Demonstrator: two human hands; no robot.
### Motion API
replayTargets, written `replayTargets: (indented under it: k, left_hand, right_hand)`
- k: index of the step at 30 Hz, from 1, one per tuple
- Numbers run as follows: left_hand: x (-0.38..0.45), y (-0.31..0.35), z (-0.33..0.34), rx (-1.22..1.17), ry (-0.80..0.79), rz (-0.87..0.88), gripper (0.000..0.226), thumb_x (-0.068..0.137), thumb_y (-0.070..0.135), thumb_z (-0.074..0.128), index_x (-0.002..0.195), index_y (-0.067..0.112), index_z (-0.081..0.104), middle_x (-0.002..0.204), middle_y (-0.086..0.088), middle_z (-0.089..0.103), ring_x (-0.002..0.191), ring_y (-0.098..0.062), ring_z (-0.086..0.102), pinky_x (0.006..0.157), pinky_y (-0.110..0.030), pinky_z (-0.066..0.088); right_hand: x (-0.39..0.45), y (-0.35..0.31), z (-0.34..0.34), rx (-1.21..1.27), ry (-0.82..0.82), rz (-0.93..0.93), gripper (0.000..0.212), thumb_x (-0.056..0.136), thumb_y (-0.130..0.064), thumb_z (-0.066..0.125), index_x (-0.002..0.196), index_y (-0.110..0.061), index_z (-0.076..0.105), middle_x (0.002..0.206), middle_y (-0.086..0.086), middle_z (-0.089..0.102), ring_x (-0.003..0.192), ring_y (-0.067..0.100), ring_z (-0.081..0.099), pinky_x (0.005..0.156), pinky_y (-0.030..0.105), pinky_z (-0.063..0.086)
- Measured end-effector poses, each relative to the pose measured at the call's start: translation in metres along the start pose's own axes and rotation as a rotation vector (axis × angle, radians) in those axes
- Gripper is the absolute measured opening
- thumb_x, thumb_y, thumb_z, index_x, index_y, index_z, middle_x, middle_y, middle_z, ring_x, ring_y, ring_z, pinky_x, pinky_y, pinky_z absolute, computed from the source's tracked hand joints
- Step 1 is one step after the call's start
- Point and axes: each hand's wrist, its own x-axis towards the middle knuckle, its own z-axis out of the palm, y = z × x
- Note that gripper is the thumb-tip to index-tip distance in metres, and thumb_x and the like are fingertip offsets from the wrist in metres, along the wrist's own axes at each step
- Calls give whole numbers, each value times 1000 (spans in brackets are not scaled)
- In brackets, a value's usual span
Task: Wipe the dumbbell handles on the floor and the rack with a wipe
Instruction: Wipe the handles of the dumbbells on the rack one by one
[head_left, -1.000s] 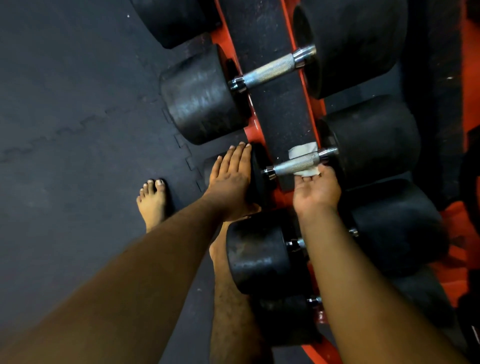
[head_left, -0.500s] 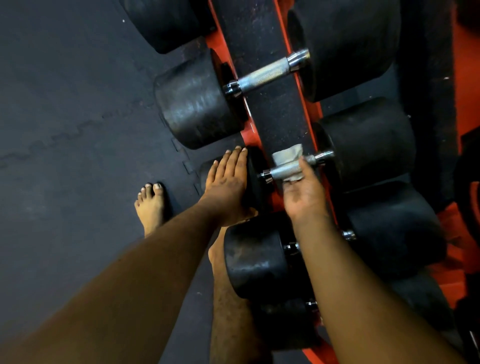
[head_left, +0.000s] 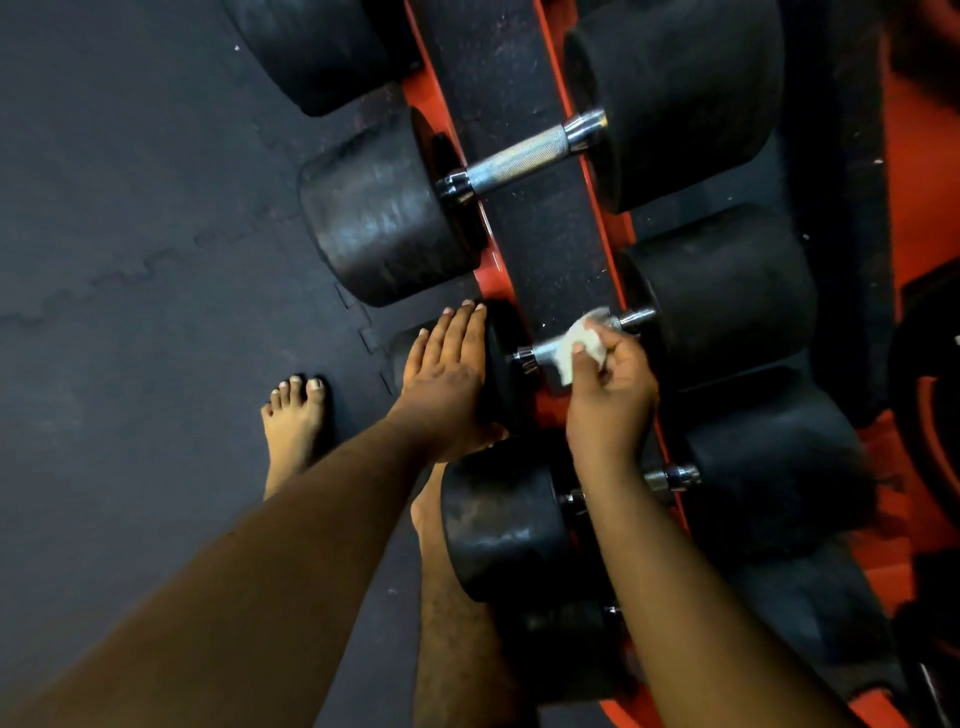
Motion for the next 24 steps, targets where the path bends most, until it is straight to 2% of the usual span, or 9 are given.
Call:
replayTargets:
  k: [2, 6, 8, 10, 14, 18, 21, 22, 24]
  left_hand:
    - [0, 0, 0, -1, -4, 3, 145, 69, 52, 87, 158, 15, -22, 168, -2, -22, 154, -19, -23, 126, -44, -9]
    - [0, 1, -4, 5, -36, -2, 145, 70, 53, 86, 158, 14, -22, 168, -3, -23, 153, -20, -24, 126, -44, -10]
    - [1, 1, -5, -1, -51, -5, 144, 71, 51, 87, 158, 14, -23, 168, -3, -24, 153, -20, -25, 126, -44, -11]
    - [1, 1, -6, -3, -59, -8, 145, 71, 50, 87, 157, 15, -24, 168, -4, -25, 153, -21, -25, 126, -44, -11]
    - [0, 2, -9, -19, -77, -4, 143, 72, 46, 87, 157, 14, -24, 168, -3, -25, 153, -21, -25, 126, -44, -11]
    - [0, 1, -11, -28, -65, 1, 142, 72, 45, 87, 158, 14, -22, 168, -3, -23, 154, -22, -23, 125, -43, -12]
    - [0, 2, -8, -6, -53, 4, 143, 71, 48, 87, 158, 15, -23, 168, -2, -23, 154, -21, -23, 125, -42, -12]
    - [0, 2, -8, 1, -45, 5, 143, 71, 49, 86, 158, 14, -22, 168, -2, -22, 154, -21, -22, 125, -41, -12]
    - [1, 2, -8, 3, -41, 19, 143, 71, 49, 86, 158, 13, -22, 168, -2, -22, 154, -21, -22, 125, -40, -12]
  right_hand:
    - [20, -6, -1, -265, -11, -348, 30, 93, 2, 60, 119, -8, 69, 118, 1, 68, 106, 9, 62, 94, 16, 48]
    - [26, 15, 18, -822, -476, -652, 44, 91, -1, 49, 131, -10, 63, 132, 10, 65, 126, 29, 58, 115, 44, 36]
    - [18, 28, 14, -878, -543, -779, 50, 91, -8, 35, 135, -5, 60, 137, 12, 63, 135, 28, 52, 121, 47, 28]
    - [6, 38, -1, -734, -558, -755, 51, 91, -7, 34, 134, -2, 60, 136, 15, 63, 133, 27, 54, 118, 46, 33]
    - [-33, 56, -22, -319, -403, -195, 40, 96, -6, 48, 131, -14, 66, 125, 4, 69, 117, 17, 63, 104, 34, 48]
    - [-18, 44, -1, 497, 205, 496, 35, 100, 5, 46, 128, -11, 61, 113, 9, 68, 97, 19, 67, 88, 32, 55]
    - [26, 30, 15, 931, 387, 662, 23, 98, 1, 52, 119, -7, 58, 94, 12, 66, 80, 15, 67, 76, 27, 55]
    - [39, 26, 22, 986, 405, 657, 20, 94, -2, 60, 114, -7, 58, 96, 13, 67, 82, 16, 68, 79, 26, 56]
    - [50, 24, 37, 1013, 369, 669, 44, 82, -14, 75, 121, -1, 60, 117, 15, 70, 104, 24, 71, 99, 38, 54]
